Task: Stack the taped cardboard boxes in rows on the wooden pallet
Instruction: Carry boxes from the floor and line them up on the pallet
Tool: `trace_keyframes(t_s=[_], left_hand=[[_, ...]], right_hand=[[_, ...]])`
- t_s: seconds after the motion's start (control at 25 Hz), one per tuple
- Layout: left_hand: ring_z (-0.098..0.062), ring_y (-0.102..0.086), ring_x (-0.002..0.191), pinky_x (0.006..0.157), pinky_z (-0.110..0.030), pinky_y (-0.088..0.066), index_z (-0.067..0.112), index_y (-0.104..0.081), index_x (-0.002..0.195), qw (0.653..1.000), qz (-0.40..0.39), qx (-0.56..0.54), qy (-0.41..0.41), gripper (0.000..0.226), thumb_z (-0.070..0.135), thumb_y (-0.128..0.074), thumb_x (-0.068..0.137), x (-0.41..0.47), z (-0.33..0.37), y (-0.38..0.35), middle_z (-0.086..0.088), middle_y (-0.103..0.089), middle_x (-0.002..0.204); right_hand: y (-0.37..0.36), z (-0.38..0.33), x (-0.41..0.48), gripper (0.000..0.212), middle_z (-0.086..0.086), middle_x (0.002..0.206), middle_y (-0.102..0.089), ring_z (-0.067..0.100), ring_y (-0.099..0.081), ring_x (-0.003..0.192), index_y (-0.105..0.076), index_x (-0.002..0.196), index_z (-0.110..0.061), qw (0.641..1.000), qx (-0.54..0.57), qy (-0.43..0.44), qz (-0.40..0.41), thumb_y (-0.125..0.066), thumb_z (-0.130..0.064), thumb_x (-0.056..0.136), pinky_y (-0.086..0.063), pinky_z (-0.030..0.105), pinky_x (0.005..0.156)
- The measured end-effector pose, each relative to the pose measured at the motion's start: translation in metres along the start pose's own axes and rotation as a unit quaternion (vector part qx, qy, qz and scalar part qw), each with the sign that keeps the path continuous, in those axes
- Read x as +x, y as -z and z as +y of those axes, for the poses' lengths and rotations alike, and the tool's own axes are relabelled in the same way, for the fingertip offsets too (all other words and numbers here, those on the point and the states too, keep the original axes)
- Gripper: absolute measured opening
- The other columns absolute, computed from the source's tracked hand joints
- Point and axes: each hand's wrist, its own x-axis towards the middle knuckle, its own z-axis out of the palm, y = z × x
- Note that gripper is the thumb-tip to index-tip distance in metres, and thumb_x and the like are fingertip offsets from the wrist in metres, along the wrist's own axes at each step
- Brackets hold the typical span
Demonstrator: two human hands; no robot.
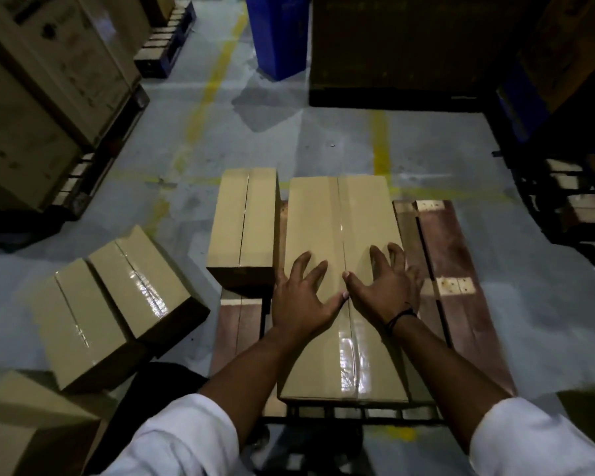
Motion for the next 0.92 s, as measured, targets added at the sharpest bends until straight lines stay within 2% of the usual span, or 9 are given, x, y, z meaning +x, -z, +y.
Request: trace_keyframes(t_s=[0.2, 0.4, 0.52, 0.6, 0.72, 0.8, 0.88, 0.92], left_hand=[[-0.031, -0.016, 0.151, 0.116, -0.056, -0.035, 0.044, -0.031, 0.157, 0.999, -0.038, 0.001, 0.012, 0.085, 0.082, -0.048, 0.083, 0.068, -0.044, -0.048, 0.017, -0.012, 0.167], [-0.029, -0.008, 0.156, 0.124, -0.055, -0.019, 0.044, -0.024, 0.159, 0.998, -0.067, 0.005, 0.001, 0.087, 0.084, -0.045, 0.084, 0.171, -0.120, -0.121, 0.016, -0.008, 0.169], [-0.020, -0.011, 0.156, 0.126, -0.053, -0.018, 0.042, -0.027, 0.159, 0.999, -0.037, -0.021, -0.002, 0.087, 0.084, -0.047, 0.084, 0.241, -0.163, -0.155, 0.013, -0.009, 0.169], [-0.023, -0.010, 0.156, 0.125, -0.050, -0.018, 0.043, -0.026, 0.159, 0.999, -0.023, -0.030, 0.002, 0.088, 0.082, -0.052, 0.085, 0.284, -0.194, -0.173, 0.012, -0.007, 0.169], [-0.037, 0.001, 0.157, 0.123, -0.052, -0.014, 0.039, -0.007, 0.163, 0.995, -0.099, 0.028, 0.010, 0.091, 0.071, -0.053, 0.092, 0.323, -0.248, -0.201, 0.007, 0.009, 0.172], [-0.042, 0.014, 0.155, 0.125, -0.053, -0.001, 0.030, 0.012, 0.163, 0.983, -0.163, 0.088, 0.014, 0.092, 0.065, -0.044, 0.099, 0.326, -0.287, -0.223, -0.004, 0.023, 0.169], [-0.041, 0.027, 0.151, 0.126, -0.054, 0.007, 0.024, 0.024, 0.160, 0.978, -0.166, 0.127, -0.001, 0.086, 0.064, -0.027, 0.103, 0.313, -0.316, -0.242, -0.008, 0.033, 0.165], [-0.039, 0.029, 0.151, 0.126, -0.054, 0.007, 0.020, 0.023, 0.160, 0.979, -0.149, 0.139, -0.011, 0.084, 0.064, -0.021, 0.103, 0.306, -0.325, -0.249, -0.007, 0.034, 0.165]], right_hand=[[-0.077, 0.011, 0.072, 0.088, -0.004, 0.165, -0.014, 0.039, -0.032, 0.143, -0.036, 0.155, -0.035, 1.000, -0.010, -0.002, -0.022, -0.047, -0.082, 0.081, -0.030, 0.056, 0.116], [-0.186, 0.016, 0.170, 0.087, -0.006, 0.165, -0.015, 0.038, -0.036, 0.140, -0.036, 0.155, -0.035, 0.999, -0.025, -0.016, -0.031, -0.048, -0.082, 0.082, -0.030, 0.056, 0.113], [-0.246, 0.009, 0.245, 0.085, -0.006, 0.166, -0.016, 0.038, -0.031, 0.143, -0.036, 0.155, -0.036, 1.000, -0.010, 0.003, -0.016, -0.050, -0.081, 0.084, -0.028, 0.052, 0.114], [-0.280, 0.004, 0.287, 0.081, -0.005, 0.166, -0.017, 0.039, -0.029, 0.143, -0.036, 0.155, -0.036, 0.999, -0.012, 0.027, -0.015, -0.053, -0.077, 0.086, -0.029, 0.052, 0.114], [-0.328, 0.008, 0.324, 0.080, -0.002, 0.169, -0.012, 0.040, -0.026, 0.144, -0.034, 0.156, -0.035, 0.996, 0.001, 0.053, -0.070, -0.058, -0.070, 0.089, -0.034, 0.055, 0.112], [-0.353, 0.018, 0.321, 0.083, 0.001, 0.170, -0.008, 0.042, -0.022, 0.147, -0.032, 0.157, -0.036, 0.991, -0.012, 0.050, -0.123, -0.058, -0.073, 0.087, -0.033, 0.058, 0.113], [-0.372, 0.027, 0.300, 0.091, 0.000, 0.171, 0.000, 0.040, -0.009, 0.151, -0.023, 0.158, -0.041, 0.984, -0.062, 0.062, -0.156, -0.047, -0.083, 0.081, -0.024, 0.063, 0.116], [-0.379, 0.032, 0.286, 0.094, -0.003, 0.171, 0.005, 0.039, -0.002, 0.153, -0.016, 0.159, -0.043, 0.981, -0.082, 0.076, -0.159, -0.042, -0.086, 0.079, -0.018, 0.065, 0.117]])
